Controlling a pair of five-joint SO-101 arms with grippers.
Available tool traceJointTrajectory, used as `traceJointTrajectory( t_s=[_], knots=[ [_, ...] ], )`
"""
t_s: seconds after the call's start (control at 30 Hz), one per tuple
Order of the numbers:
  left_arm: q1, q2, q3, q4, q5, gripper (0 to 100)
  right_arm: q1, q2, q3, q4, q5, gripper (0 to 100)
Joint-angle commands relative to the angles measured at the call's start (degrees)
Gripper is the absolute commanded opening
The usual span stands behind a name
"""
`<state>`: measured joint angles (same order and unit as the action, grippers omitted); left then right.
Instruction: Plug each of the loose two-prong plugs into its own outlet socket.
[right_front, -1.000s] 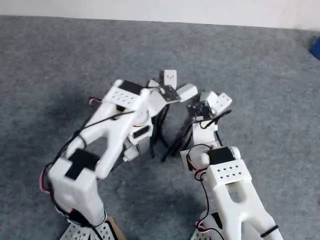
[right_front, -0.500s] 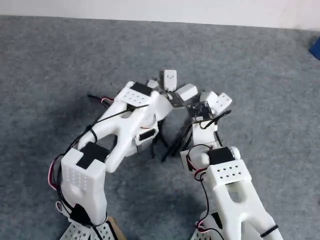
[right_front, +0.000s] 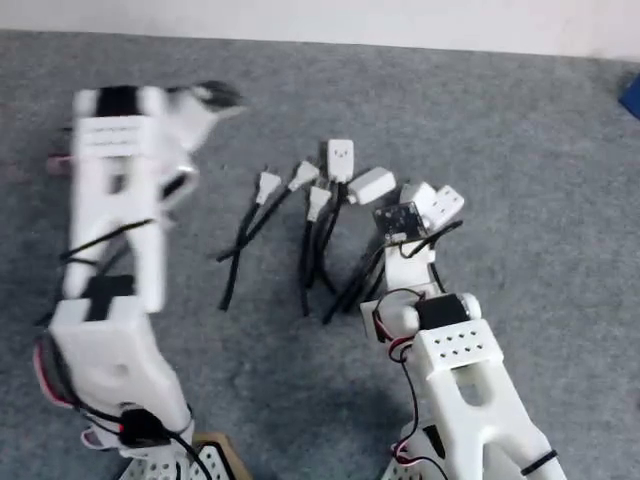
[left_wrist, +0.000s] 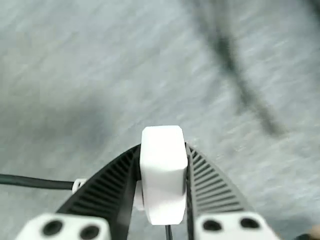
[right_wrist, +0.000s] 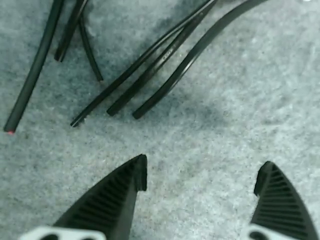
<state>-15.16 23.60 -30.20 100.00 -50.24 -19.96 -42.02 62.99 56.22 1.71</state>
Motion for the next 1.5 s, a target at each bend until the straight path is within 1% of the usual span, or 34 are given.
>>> traceJointTrajectory(
  t_s=[0.0,0.1,0.2,0.37,0.43,0.53,0.63,0.73,0.8,0.9,0.97,1.0,1.1,1.17,1.2,1.27,1.33,1.47],
  knots=[
    [-12.35,-0.40,-5.85,-0.62,-5.89,0,-0.04,-1.36,-0.13,-0.92,0.70,33.7],
    [-21.23,-0.31,-8.48,-6.59,-6.86,0,-0.04,-1.36,-0.13,-0.92,0.70,33.7],
    [-28.35,1.63,-8.57,-14.15,-6.42,0,-0.04,-1.36,-0.13,-0.92,0.70,33.7],
    [-36.26,11.65,-8.75,-29.45,-2.64,0,-0.04,-1.36,-0.13,-0.92,0.70,33.7],
    [-37.76,15.87,-10.07,-33.93,-1.32,0,-0.04,-1.36,-0.13,-0.92,0.70,33.7],
    [-38.37,22.11,-15.52,-38.07,1.23,0,-0.04,-1.36,-0.13,-0.92,0.70,33.7],
    [-38.11,28.79,-23.43,-39.47,2.37,1,-0.04,-1.36,-0.13,-0.92,0.70,33.7],
    [-38.29,36.88,-31.69,-44.84,4.40,0,-0.04,-1.36,-0.13,-0.92,0.70,33.7],
    [-38.46,41.80,-37.76,-46.68,5.19,0,-0.04,-1.36,-0.13,-0.84,0.70,33.7],
    [-38.46,47.69,-45.58,-46.68,5.27,1,-0.04,-1.36,-0.13,-0.84,0.70,33.7],
    [-38.55,50.15,-49.10,-46.42,5.27,4,-0.04,-1.36,-0.13,-0.84,0.70,33.7],
    [-38.55,50.95,-50.59,-45.36,5.27,8,-0.04,-1.36,-0.13,-0.84,0.70,33.7],
    [-38.55,51.91,-54.37,-40.35,5.27,24,-0.04,-1.36,-0.13,-0.84,0.70,33.7],
    [-38.20,51.91,-56.75,-36.75,5.19,33,-0.04,-1.36,-0.13,-0.84,0.70,33.7],
    [-38.02,51.91,-57.98,-35.16,5.19,36,-0.04,-1.36,-0.13,-0.84,0.70,33.7],
    [-37.41,51.91,-60.70,-32.26,5.27,37,-0.04,-1.36,-0.13,-0.84,0.70,33.7],
    [-36.18,51.82,-63.52,-27.43,5.45,37,-0.04,-1.36,-0.13,-0.84,0.70,33.7],
    [-31.69,48.92,-65.19,-9.41,10.90,37,-0.04,-1.36,-0.13,-0.84,0.70,33.7]
  ],
)
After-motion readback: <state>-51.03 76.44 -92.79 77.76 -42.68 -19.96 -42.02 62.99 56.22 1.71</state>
